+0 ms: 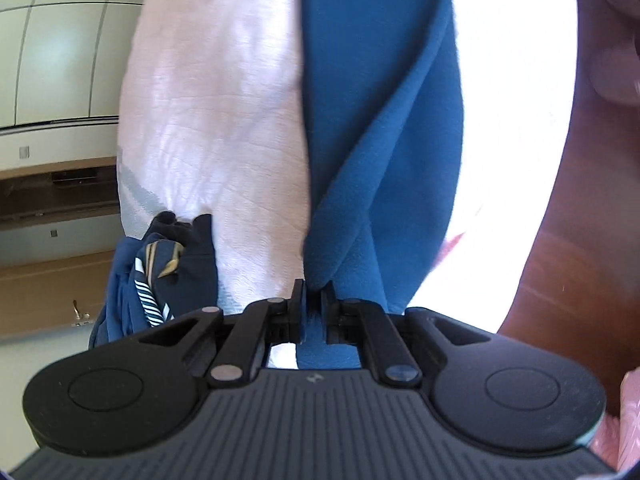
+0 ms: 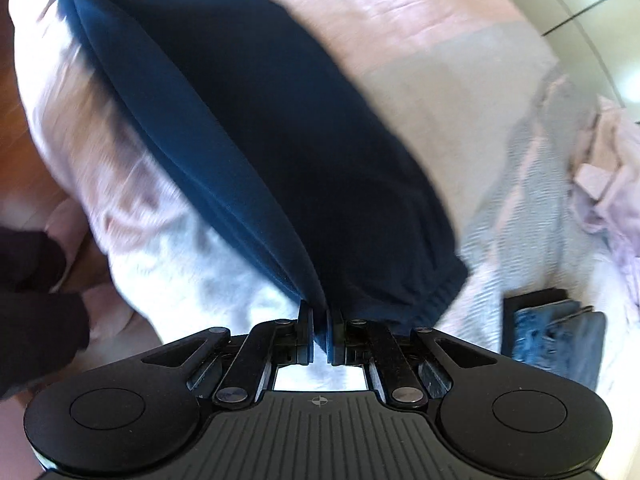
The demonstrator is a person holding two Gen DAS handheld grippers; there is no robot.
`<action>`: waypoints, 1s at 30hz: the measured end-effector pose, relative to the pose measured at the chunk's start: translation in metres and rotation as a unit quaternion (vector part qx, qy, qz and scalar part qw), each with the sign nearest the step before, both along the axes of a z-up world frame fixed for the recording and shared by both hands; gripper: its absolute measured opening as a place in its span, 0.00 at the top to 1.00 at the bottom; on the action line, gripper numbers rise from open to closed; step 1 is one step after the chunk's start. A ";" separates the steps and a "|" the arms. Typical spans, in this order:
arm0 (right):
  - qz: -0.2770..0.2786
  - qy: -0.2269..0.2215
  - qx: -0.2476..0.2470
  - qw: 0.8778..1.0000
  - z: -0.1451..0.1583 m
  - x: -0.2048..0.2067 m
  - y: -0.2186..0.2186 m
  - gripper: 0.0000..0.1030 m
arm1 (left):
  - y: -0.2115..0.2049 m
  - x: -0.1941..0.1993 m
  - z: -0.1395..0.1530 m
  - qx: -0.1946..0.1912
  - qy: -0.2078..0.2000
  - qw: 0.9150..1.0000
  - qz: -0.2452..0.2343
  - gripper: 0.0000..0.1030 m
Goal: Fold clothes
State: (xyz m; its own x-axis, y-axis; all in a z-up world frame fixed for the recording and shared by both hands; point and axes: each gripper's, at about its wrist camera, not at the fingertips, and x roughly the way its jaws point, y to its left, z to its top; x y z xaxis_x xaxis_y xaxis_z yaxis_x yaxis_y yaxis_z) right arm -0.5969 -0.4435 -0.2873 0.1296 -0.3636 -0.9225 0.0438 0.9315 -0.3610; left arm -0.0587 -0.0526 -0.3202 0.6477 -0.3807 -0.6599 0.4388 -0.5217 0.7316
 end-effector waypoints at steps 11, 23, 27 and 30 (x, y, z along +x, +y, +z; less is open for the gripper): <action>-0.063 0.046 0.025 0.997 0.013 0.010 -0.004 0.55 | 0.045 0.012 0.033 0.065 0.020 0.993 0.099 0.76; -0.056 -0.083 0.092 0.991 0.066 0.096 0.032 0.55 | -0.016 0.076 0.097 -0.099 0.234 0.943 0.214 0.72; -0.072 -0.090 0.096 0.989 0.063 0.146 0.052 0.55 | -0.037 0.092 0.058 -0.019 0.360 0.918 0.166 0.70; -0.084 -0.087 0.094 0.988 0.056 0.185 0.070 0.55 | -0.039 0.102 0.027 0.028 0.389 0.911 0.135 0.68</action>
State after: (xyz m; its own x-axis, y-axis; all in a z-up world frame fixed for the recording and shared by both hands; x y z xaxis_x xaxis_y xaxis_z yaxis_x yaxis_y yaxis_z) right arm -0.4118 -0.3736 -0.2311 0.2443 -0.2177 -0.9449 0.2496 0.9558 -0.1557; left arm 0.0433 -0.0913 -0.2933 0.0411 -0.2291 -0.9725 0.9310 -0.3446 0.1205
